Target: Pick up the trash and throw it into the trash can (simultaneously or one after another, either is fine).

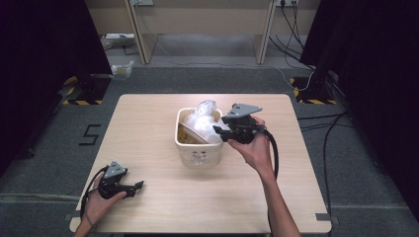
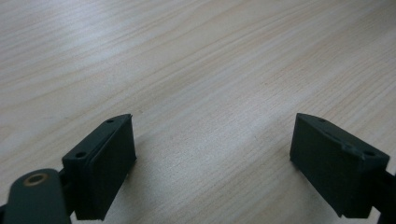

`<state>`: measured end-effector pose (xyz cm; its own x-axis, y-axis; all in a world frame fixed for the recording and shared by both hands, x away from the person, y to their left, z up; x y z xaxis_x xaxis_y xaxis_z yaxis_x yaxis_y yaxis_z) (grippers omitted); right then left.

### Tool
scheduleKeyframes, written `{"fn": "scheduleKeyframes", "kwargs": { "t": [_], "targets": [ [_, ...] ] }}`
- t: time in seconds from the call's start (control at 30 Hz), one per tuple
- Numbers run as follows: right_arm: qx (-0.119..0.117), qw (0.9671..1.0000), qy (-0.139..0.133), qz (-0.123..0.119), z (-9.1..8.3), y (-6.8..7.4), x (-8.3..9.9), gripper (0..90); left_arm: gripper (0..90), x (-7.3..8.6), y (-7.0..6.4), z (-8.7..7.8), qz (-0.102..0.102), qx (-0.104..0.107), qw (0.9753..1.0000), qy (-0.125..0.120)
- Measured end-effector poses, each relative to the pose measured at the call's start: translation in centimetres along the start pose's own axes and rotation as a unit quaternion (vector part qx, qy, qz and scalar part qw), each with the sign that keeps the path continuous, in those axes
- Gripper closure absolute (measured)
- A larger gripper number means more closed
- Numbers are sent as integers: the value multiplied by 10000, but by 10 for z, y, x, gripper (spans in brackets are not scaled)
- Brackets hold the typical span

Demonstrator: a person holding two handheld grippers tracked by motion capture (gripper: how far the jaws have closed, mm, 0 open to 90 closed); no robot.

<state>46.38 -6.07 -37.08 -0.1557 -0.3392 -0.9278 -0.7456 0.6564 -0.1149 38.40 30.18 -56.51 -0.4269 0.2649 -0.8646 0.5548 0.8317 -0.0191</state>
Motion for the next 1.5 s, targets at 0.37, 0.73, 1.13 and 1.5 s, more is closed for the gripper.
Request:
{"fn": "scheduleKeyframes", "kwargs": {
  "t": [0.37, 0.73, 1.13, 1.5],
  "targets": [
    [427, 9986, -220, 214, -50, -19, 20, 546, 132, 0, 0, 0, -4, -2, 10000, -5],
    [694, 9964, -219, 439, -74, -34, 45, 540, 132, 0, 0, 0, -16, -4, 10000, -16],
    [815, 9948, -148, 600, -82, -35, 72, 510, 132, 0, 0, 0, -15, -4, 10000, -19],
    [845, 9935, -119, 756, -88, -33, 102, 479, 132, 0, 0, 0, -14, -6, 10000, -17]
  ]
}}
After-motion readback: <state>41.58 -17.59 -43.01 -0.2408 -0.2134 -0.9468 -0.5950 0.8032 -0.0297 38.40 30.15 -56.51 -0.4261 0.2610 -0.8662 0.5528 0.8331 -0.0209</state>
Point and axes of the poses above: each handheld gripper's, and its own axes: z roughly forward along the jaws, x roughly out of its underside, y roughly to its left, the point moved 6 cm from there along z, roughly forward along the jaws, and after that the axes turned 12 degrees about -y, right-handed, at the moved point
